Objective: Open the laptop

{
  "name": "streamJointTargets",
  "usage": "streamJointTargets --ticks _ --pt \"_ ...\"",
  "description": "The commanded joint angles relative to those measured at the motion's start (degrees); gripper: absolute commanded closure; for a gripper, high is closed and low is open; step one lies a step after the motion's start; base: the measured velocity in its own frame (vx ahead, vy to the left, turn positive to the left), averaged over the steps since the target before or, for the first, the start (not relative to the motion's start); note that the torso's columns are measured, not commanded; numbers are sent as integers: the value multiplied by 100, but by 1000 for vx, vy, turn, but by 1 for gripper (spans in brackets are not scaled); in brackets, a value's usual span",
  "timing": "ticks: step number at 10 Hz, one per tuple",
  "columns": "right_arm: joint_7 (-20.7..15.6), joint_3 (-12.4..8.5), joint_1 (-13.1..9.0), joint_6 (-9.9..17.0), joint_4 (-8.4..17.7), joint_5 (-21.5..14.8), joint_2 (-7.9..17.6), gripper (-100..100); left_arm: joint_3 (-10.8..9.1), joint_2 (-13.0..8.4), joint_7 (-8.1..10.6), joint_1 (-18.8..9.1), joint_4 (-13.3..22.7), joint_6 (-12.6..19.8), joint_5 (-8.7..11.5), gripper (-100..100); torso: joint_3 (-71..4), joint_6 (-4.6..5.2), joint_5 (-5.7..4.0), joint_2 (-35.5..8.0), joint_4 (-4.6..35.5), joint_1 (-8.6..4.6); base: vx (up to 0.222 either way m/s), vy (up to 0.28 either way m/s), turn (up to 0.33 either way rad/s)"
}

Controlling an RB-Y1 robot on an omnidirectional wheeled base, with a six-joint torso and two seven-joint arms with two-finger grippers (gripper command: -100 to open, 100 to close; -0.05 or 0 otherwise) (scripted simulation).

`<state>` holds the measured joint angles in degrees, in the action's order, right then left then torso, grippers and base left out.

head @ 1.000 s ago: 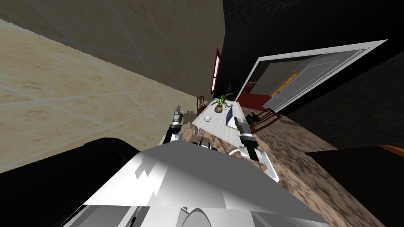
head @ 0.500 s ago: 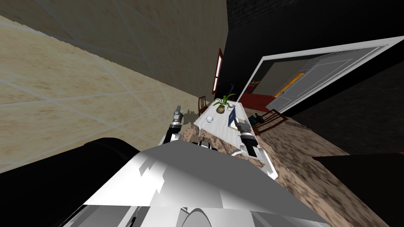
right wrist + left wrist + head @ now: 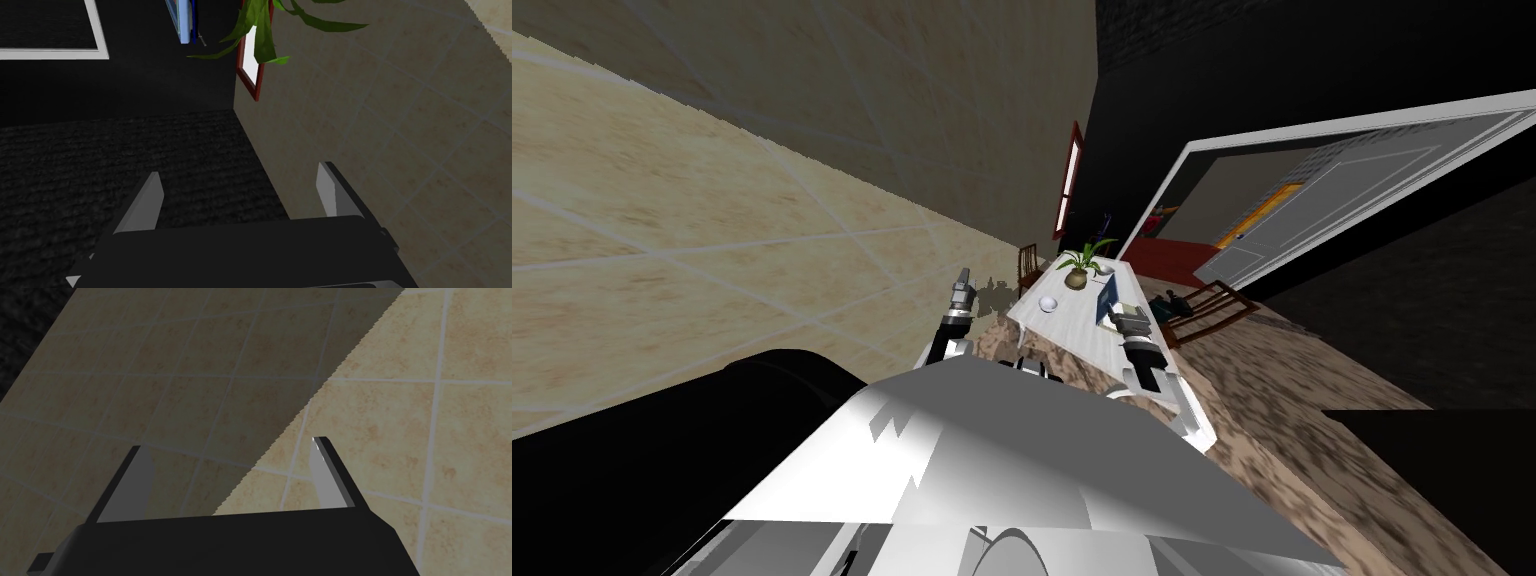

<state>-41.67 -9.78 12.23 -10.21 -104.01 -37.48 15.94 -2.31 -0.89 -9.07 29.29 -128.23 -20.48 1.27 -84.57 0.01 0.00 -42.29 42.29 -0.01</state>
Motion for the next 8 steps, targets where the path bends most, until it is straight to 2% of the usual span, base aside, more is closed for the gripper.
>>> streamJointTargets --ticks 1,2,3,4,5,6,7,8 --pt "-318 -93 -160 100 296 -266 32 -100 0 0 0 0 0 0 0 0 0 -2 1 0 0 7 8 50 27" --pt "-539 -162 -273 216 509 -492 72 -100 0 0 0 0 0 0 0 0 1 0 1 -2 1 2 8 52 50" --pt "-569 -162 -273 216 509 -492 72 -100 0 0 0 0 0 0 0 0 1 -2 0 0 0 2 13 43 31" --pt "-792 -231 -385 330 724 -716 112 -100 0 0 0 0 0 0 0 0 0 0 0 1 0 -2 15 47 63" --pt "-816 -231 -385 330 724 -716 112 -100 0 0 0 0 0 0 0 0 -1 -1 -1 1 0 0 16 39 29" --pt "-1050 -298 -495 443 937 -934 152 -100 0 0 0 0 0 0 0 0 -1 -1 -1 2 -1 -1 19 44 65" --pt "-1058 -298 -495 443 937 -934 152 -100 0 0 0 0 0 0 0 0 -1 -2 0 2 0 2 16 41 25" --pt "-1293 -364 -602 553 1147 -1147 195 -100 0 0 0 0 0 0 0 0 0 0 0 1 0 0 17 45 51"
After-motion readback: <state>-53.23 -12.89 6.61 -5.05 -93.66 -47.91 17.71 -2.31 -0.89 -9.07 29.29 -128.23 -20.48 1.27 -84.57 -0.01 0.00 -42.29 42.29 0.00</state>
